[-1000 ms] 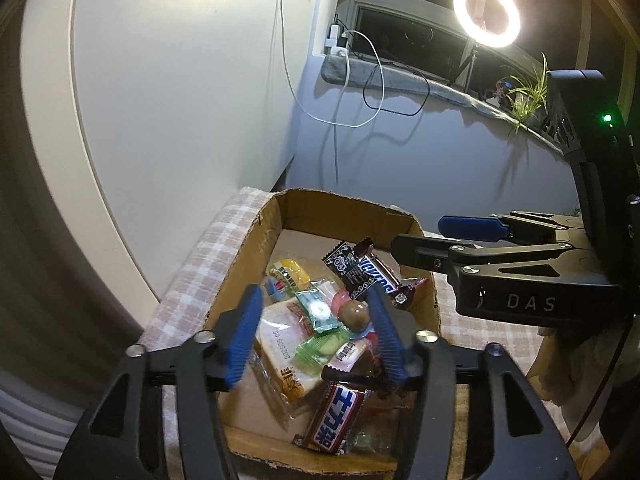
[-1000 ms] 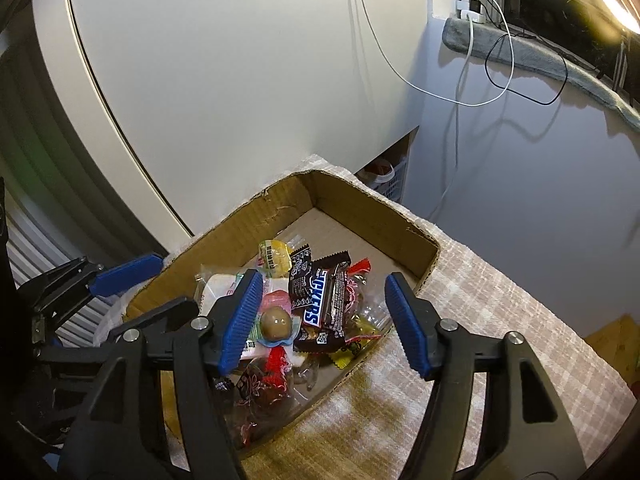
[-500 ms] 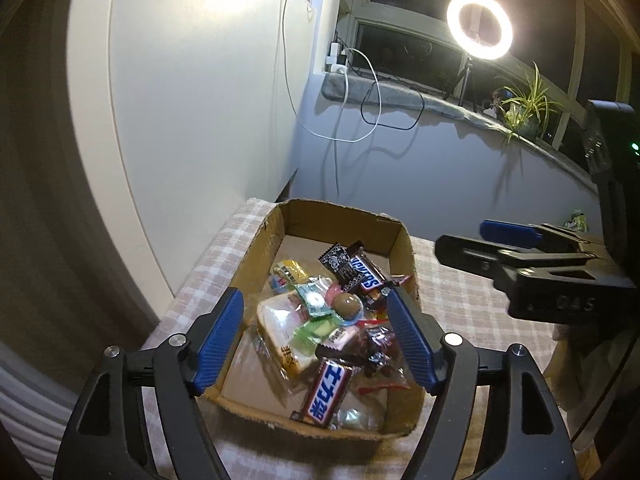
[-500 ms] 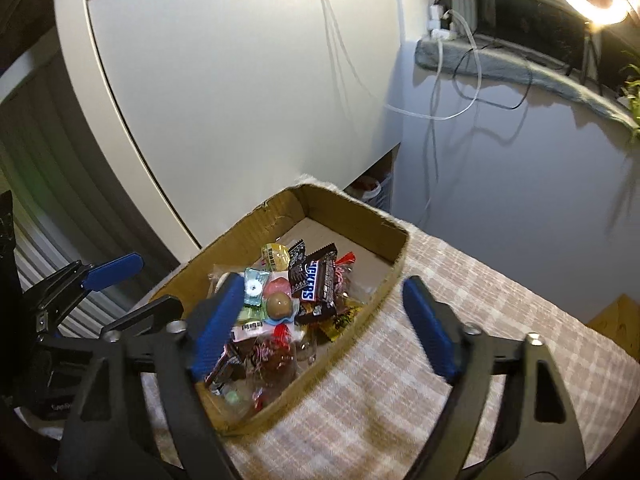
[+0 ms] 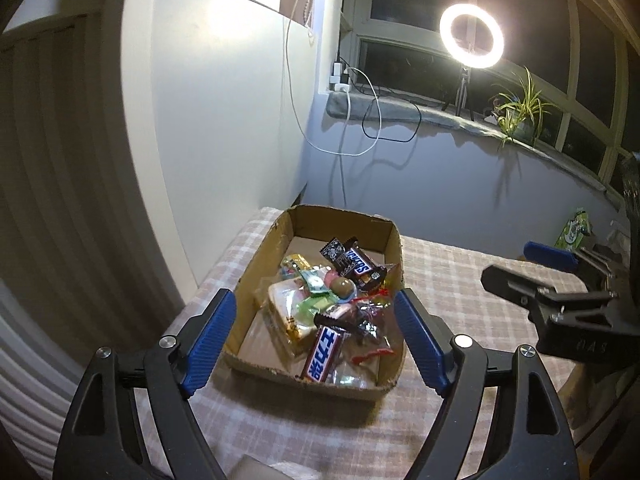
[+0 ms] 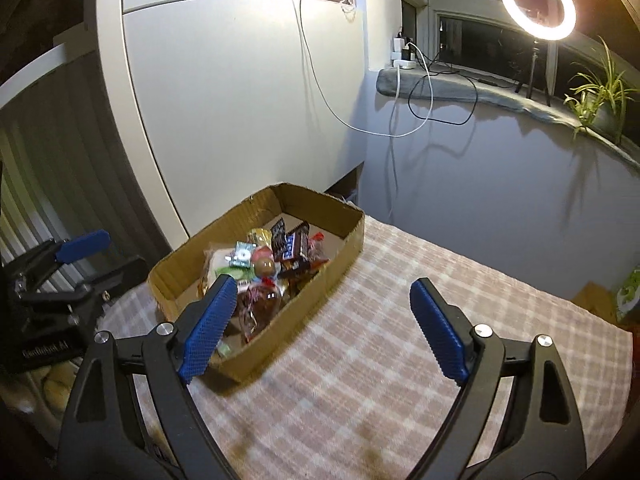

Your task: Organize snacks

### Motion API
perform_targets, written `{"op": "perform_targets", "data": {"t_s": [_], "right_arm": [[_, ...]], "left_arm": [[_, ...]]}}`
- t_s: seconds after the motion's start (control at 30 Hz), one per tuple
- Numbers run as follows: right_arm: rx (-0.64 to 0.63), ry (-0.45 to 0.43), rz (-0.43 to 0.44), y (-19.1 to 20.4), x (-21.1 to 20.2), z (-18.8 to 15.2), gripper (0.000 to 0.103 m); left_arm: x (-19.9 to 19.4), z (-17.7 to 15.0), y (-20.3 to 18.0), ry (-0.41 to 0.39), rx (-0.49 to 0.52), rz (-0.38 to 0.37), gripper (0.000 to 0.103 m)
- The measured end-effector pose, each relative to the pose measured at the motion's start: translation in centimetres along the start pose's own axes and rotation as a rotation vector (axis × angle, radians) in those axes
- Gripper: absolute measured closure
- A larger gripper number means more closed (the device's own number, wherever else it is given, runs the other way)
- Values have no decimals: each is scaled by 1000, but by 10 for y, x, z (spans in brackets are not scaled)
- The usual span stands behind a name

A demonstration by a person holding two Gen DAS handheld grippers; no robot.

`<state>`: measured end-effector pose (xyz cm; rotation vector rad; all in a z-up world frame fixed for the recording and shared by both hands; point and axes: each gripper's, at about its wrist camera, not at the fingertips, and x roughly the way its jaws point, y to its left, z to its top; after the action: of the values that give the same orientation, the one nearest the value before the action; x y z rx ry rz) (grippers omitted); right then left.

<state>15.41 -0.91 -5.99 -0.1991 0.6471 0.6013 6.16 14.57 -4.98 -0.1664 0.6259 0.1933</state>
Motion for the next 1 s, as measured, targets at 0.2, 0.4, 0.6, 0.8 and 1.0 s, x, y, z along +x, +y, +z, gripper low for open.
{"op": "perform_targets", "data": {"t_s": [0.2, 0.4, 0.6, 0.8, 1.0], "right_arm": [[5, -6, -20, 0, -11, -10, 12], [17, -8, -23, -3, -17, -14, 12], [25, -11, -26, -5, -22, -17, 12], [24, -14, -36, -6, -24, -18, 12], [29, -8, -39, -7, -26, -22, 12]], "left_arm": [[-9, -6, 0, 4, -23, 12, 21], [-14, -8, -1, -4, -16, 21, 21], [-16, -10, -4, 1, -3, 25, 21], [-17, -11, -6, 0, -2, 25, 21], [-19, -10, -5, -9, -12, 26, 21]]}}
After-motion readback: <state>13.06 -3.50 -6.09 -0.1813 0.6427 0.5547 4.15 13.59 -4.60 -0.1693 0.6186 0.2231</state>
